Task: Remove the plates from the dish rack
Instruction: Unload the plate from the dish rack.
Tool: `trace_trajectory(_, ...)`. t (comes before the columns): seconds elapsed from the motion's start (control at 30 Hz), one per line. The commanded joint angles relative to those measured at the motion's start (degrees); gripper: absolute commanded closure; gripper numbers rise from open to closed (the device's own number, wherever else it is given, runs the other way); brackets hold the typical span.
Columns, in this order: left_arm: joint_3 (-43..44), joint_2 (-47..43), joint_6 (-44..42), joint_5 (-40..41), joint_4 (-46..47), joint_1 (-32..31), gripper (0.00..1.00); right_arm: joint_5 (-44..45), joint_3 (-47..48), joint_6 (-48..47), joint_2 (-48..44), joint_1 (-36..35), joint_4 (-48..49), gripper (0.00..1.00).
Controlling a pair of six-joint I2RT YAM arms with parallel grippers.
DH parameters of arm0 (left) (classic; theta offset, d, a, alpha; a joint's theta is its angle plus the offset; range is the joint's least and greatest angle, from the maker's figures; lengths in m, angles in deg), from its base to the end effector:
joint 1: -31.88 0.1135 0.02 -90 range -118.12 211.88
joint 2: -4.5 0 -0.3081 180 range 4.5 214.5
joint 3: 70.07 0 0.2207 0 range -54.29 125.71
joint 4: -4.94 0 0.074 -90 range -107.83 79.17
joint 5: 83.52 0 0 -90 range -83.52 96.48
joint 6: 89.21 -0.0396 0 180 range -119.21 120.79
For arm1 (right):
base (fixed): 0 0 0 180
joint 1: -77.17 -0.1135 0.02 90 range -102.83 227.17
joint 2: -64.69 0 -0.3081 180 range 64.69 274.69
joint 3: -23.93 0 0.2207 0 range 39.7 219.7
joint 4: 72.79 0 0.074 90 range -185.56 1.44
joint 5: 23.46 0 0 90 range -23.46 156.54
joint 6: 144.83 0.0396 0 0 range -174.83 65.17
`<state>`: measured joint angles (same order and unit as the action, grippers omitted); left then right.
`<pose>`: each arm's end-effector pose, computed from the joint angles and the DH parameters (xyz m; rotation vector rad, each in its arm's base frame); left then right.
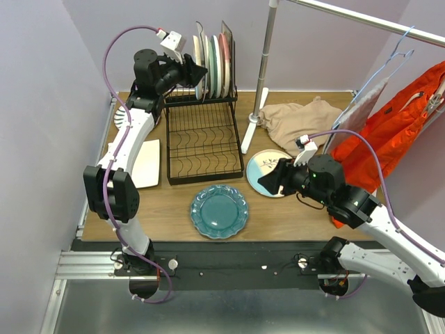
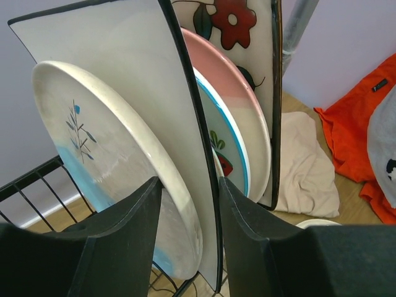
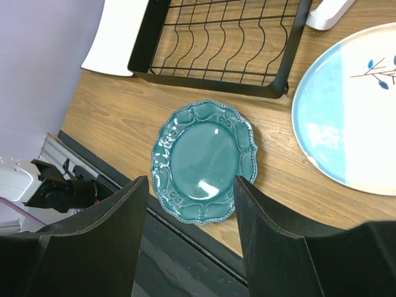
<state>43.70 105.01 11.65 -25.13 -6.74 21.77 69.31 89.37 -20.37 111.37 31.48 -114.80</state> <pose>0.3889 -0.0904 0.4700 0.4346 1.5310 -0.7112 0.0865 0.0859 0.3638 -0.1705 2.0726 0.8434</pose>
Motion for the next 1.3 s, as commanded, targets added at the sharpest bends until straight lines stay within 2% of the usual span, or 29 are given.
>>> trace_trajectory(0.0, 1.68, 0.57, -2.41, 5.42, -0.06, -0.53, 0.51, 1.89, 2.18, -0.88, 0.26, -0.19, -0.04, 0.35)
trace_trajectory(0.17, 1.41, -0.92, -2.33, 3.23, 0.21, -0.61, 0.50, 2.24, 1.66, -0.71, 0.08, -0.19, -0.04, 0.35)
trace_trajectory(0.23, 1.41, -1.63, -2.33, 2.08, -0.14, -0.61, 0.42, 2.33, 1.48, -0.79, 0.08, -0.19, -0.04, 0.35)
trace_trajectory(0.37, 0.36, -5.05, -2.06, 2.70, 0.12, -0.61, 0.34, 1.98, 1.39, -0.62, 0.43, -0.19, 0.05, 0.35)
trace_trajectory(0.57, -1.23, -8.48, -0.74, 2.69, 1.62, -0.61, 0.37, 1.63, 0.96, -0.36, 0.26, -0.19, 0.49, 0.35)
trace_trajectory(0.63, -1.23, -8.40, -0.92, 5.41, 0.74, -0.61, 0.42, 1.45, 1.22, -0.44, 0.26, -0.19, 0.57, 0.35)
trace_trajectory(0.87, 0.97, -4.63, -0.92, 7.18, -1.99, -0.61, 0.49, 1.37, 1.83, -0.88, -0.71, -0.19, 0.49, 0.35)
trace_trajectory(1.07, 2.63, -1.38, -1.18, 8.50, -3.22, -0.61, 0.50, 1.54, 2.01, -1.32, -0.27, -0.27, 0.57, 0.35)
trace_trajectory(1.27, 7.64, 3.10, -2.50, 10.25, -7.96, -0.88, 0.55, 2.15, 1.48, -1.41, 0.17, -0.19, 0.66, 0.35)
